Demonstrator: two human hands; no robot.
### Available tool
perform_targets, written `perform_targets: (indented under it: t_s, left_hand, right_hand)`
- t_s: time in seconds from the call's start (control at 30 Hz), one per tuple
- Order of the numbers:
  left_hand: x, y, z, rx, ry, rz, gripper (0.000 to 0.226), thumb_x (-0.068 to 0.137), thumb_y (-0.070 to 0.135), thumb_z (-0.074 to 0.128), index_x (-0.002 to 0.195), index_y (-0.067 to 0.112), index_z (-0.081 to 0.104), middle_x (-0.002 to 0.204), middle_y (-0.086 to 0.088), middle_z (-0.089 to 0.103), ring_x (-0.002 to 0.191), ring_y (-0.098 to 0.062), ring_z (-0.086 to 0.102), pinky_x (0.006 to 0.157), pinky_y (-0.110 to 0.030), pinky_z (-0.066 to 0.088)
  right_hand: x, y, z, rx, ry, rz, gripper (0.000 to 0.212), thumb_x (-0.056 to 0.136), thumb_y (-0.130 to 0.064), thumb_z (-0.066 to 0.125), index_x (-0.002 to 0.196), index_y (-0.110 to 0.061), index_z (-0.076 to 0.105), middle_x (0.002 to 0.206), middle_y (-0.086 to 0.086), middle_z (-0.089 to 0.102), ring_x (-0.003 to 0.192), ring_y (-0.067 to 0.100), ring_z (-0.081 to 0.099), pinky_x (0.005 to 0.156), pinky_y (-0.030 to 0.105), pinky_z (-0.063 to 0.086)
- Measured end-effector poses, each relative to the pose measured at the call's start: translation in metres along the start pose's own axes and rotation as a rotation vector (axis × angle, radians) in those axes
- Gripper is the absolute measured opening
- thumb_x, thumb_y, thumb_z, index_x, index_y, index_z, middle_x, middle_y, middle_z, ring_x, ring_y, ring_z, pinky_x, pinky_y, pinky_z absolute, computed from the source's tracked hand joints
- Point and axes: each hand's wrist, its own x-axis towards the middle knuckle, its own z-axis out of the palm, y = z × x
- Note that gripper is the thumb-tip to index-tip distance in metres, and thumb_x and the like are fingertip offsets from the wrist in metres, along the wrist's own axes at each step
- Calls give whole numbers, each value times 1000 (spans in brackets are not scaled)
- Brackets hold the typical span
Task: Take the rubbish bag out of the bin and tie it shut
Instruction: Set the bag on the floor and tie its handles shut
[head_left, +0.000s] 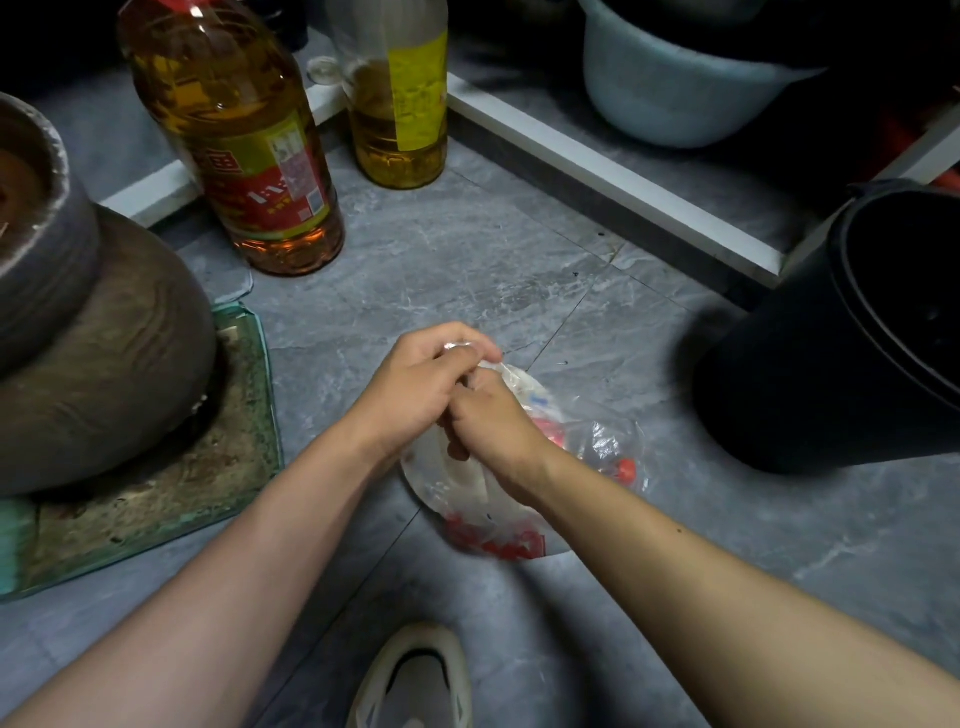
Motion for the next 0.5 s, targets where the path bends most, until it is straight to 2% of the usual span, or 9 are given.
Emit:
perform_targets:
  t_s: [0.03, 0.1, 0.17, 0.27, 0.33, 0.37, 0.43, 0.5]
  left_hand:
    - [-3, -1, -3, -21, -8, 9, 19, 88, 18, 57, 99, 13, 72, 107, -17, 70, 101, -12, 64, 82, -17, 48]
    - [-11, -11, -11, -121, -2, 17, 45, 78, 29, 62, 121, 16, 64, 122, -8, 67, 115, -12, 62, 96, -20, 46]
    - [-21, -28, -19, -207, 12, 14, 71, 68, 35, 64, 136, 17, 52, 137, -3, 58, 130, -10, 52, 111, -32, 38]
    - [-34, -53, -28, -84, -86, 30, 99, 61, 34, 73, 149, 21, 30, 152, 5, 41, 141, 0, 35, 120, -35, 25]
    - [-36, -65, -25, 26, -163, 16, 118, 55, 40, 88, 151, 26, 21, 154, 5, 37, 141, -5, 36, 118, -39, 29]
    - [-37, -69, -21, 78, -173, 19, 120, 51, 42, 92, 148, 31, 23, 150, 4, 42, 139, -9, 41, 115, -42, 34]
    - [-37, -69, -6, 185, -107, 84, 114, 44, 42, 93, 138, 39, 30, 140, 6, 49, 132, -11, 48, 109, -42, 41]
    - [-35, -62, 11, 212, 13, 174, 105, 42, 46, 90, 130, 45, 34, 131, 7, 54, 125, -12, 55, 103, -41, 47]
  right_hand:
    - [0, 0, -2, -7, 5, 1, 29, 91, -5, 37, 71, -20, 51, 46, -15, 49, 45, -1, 45, 44, 17, 32]
    - [1, 0, -4, 4, 23, 15, 40, 97, -5, 36, 64, -23, 50, 42, -16, 48, 42, -1, 43, 45, 17, 31]
    - [2, -2, -3, 28, 46, 47, 38, 96, -9, 39, 60, -21, 46, 48, -9, 43, 46, 8, 37, 47, 26, 27]
    - [3, -6, -1, 27, 76, 108, 36, 95, -15, 44, 60, -22, 44, 51, -6, 38, 46, 10, 33, 49, 31, 28]
    - [4, -8, -3, 14, 79, 93, 37, 93, -15, 48, 57, -23, 47, 44, -14, 41, 41, 4, 36, 50, 28, 31]
    - [4, -9, -4, -2, 77, 77, 37, 92, -13, 51, 56, -23, 48, 41, -16, 43, 39, 0, 39, 50, 24, 32]
    - [3, -12, -3, -9, 86, 39, 37, 89, -12, 56, 54, -21, 50, 40, -18, 45, 39, -2, 42, 50, 20, 32]
    - [4, -13, -2, -3, 108, -8, 26, 82, -16, 60, 56, -19, 56, 47, -16, 51, 47, -2, 47, 54, 21, 36]
